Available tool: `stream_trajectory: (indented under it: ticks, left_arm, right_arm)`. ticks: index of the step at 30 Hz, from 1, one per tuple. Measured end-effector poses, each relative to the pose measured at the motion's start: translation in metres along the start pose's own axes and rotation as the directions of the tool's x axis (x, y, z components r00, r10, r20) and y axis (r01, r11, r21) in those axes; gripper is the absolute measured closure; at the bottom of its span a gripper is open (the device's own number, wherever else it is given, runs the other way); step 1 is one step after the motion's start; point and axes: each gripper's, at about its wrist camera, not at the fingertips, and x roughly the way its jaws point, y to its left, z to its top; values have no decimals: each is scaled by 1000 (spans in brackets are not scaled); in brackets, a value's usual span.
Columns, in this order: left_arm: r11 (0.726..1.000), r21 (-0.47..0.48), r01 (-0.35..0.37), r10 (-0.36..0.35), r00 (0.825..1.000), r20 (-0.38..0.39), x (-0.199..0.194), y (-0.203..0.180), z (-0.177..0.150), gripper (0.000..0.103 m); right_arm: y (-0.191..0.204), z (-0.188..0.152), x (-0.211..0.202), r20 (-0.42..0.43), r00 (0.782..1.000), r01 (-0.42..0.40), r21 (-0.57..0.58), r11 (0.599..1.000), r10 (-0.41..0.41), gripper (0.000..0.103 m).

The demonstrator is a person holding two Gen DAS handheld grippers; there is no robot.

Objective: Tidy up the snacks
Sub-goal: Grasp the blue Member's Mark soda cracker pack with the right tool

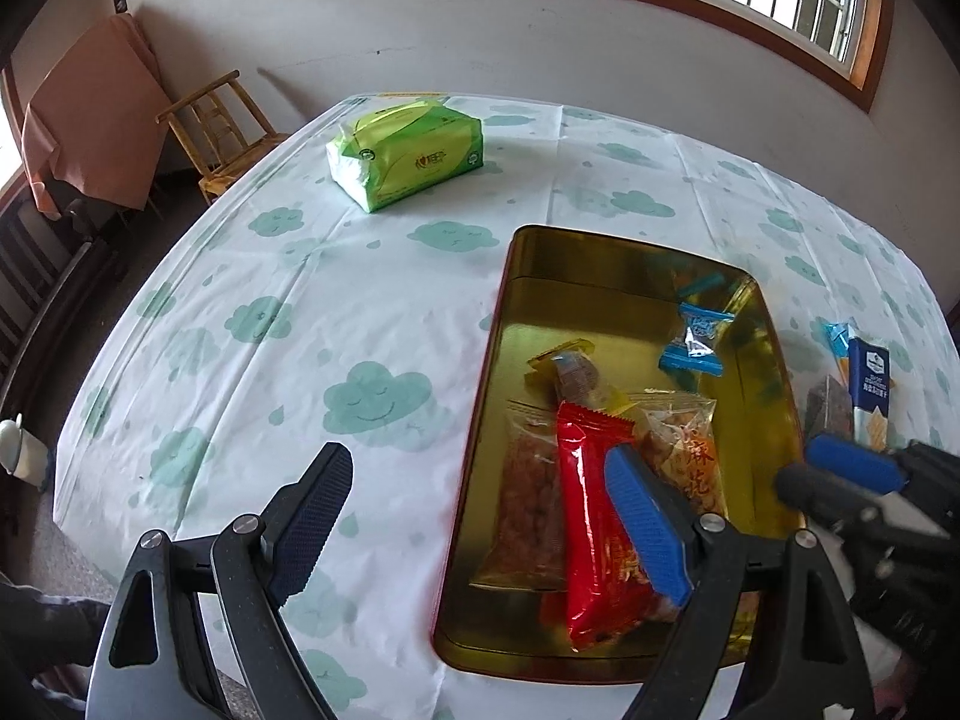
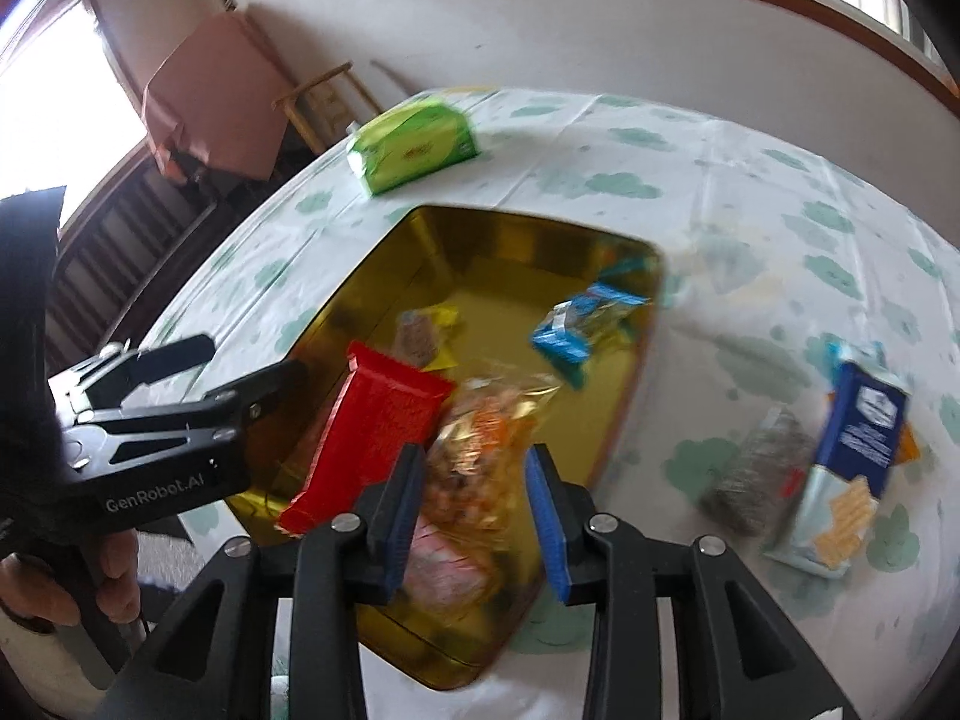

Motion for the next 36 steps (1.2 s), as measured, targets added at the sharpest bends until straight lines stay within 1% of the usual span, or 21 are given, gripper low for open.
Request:
stream_trajectory:
  ticks: [1,3,6,7,10,12,15,18,19,20,22,23,25,28,33,35,36]
  left_arm:
    - [1000,0,5,-5,1000,1,0,-2,0,19]
    - [1000,12,12,-12,1000,2,-1,-7,0,19]
    - [999,31,17,-17,1000,0,0,-16,0,19]
    - [999,34,21,-21,1000,-2,1,-19,0,19]
    - [998,46,33,-33,999,-8,2,-28,0,19]
    - [998,56,39,-39,999,-10,3,-34,-1,19]
    - [996,73,47,-46,999,-17,3,-42,-2,19]
    - [995,82,53,-51,999,-17,3,-48,-1,19]
    - [995,84,54,-53,998,-18,3,-50,-1,19]
    - [995,87,55,-53,998,-19,3,-52,0,19]
    - [994,90,58,-56,998,-21,4,-54,1,19]
    - [994,93,58,-56,998,-23,4,-56,2,19]
    - [993,101,59,-56,998,-25,5,-59,3,19]
    - [993,104,61,-59,998,-23,5,-62,6,19]
    - [991,115,66,-63,998,-29,7,-71,7,19]
    - [991,119,67,-64,997,-31,7,-74,7,19]
    - [990,121,69,-65,997,-32,7,-76,7,19]
  right_arm:
    - [-10,-2,-5,13,999,31,6,999,-31,64]
    - [-27,-5,-12,20,997,69,27,997,-69,64]
    - [-62,-13,-18,15,989,146,83,986,-147,60]
    - [-76,-16,-19,3,982,188,111,976,-189,57]
    - [-115,-23,-20,-32,961,274,203,940,-273,56]
    - [-130,-25,-19,-42,952,305,240,922,-304,56]
    - [-143,-24,-15,-48,951,305,290,907,-304,56]
    - [-149,-20,-8,-53,943,327,327,887,-328,54]
    - [-151,-18,-5,-53,940,335,343,878,-338,51]
    - [-151,-15,-4,-48,932,354,350,867,-361,49]
    - [-151,-9,2,-46,913,395,347,851,-405,49]
    - [-152,-8,5,-50,911,401,347,848,-410,49]
    - [-153,-7,12,-59,907,411,338,846,-417,49]
    - [-153,-8,11,-42,909,406,325,854,-416,49]
    - [-149,-19,8,-43,907,413,277,867,-419,49]
    - [-150,-26,11,-47,923,381,270,884,-383,52]
    - [-150,-28,12,-50,925,375,268,888,-375,53]
